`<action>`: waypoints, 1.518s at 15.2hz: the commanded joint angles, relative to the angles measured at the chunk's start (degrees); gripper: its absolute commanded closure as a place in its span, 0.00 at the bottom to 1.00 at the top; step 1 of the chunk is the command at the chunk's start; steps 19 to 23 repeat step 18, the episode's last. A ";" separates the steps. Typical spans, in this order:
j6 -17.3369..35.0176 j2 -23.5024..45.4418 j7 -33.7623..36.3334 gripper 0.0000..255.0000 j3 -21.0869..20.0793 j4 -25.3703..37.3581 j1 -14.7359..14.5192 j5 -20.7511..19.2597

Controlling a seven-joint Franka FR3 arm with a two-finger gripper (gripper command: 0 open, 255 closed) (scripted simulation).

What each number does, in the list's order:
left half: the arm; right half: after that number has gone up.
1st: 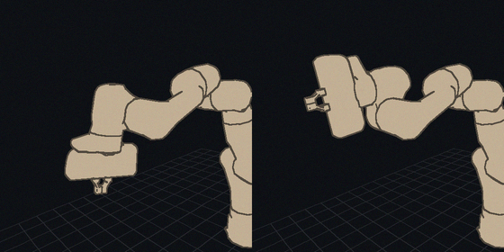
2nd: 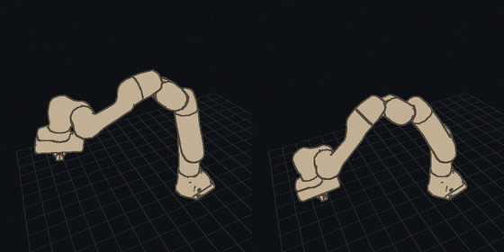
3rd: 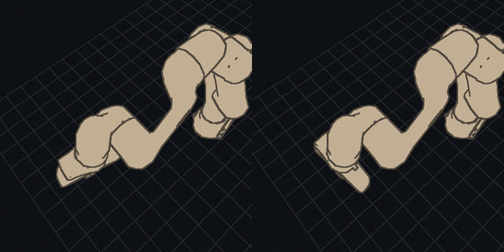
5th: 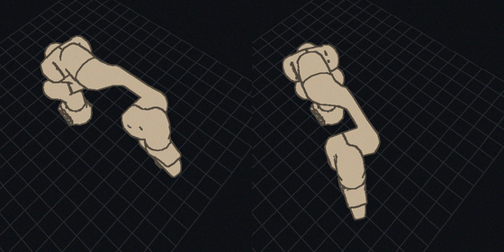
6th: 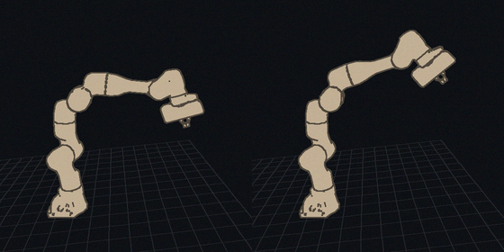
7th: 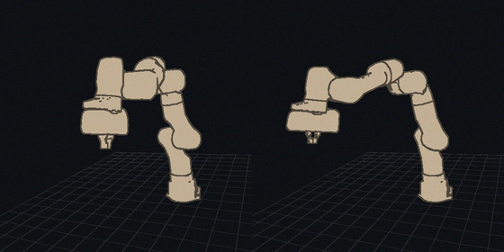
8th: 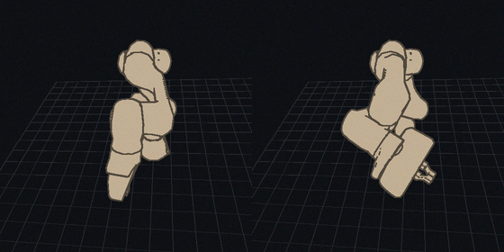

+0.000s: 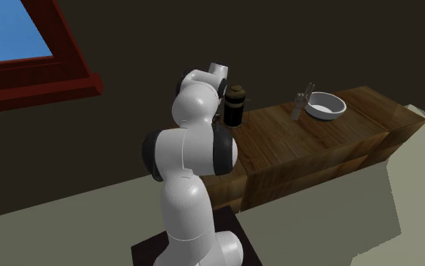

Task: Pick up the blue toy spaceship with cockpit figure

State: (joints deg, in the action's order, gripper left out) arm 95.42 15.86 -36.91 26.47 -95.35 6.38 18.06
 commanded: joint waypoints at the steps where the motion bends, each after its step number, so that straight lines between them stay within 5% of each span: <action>1: -0.08 0.29 -0.16 1.00 0.05 0.15 0.15 0.02; 16: -11.01 -0.47 2.14 1.00 0.42 10.68 0.96 -0.51; 23: -11.13 -0.46 2.16 1.00 0.43 10.81 0.97 -0.51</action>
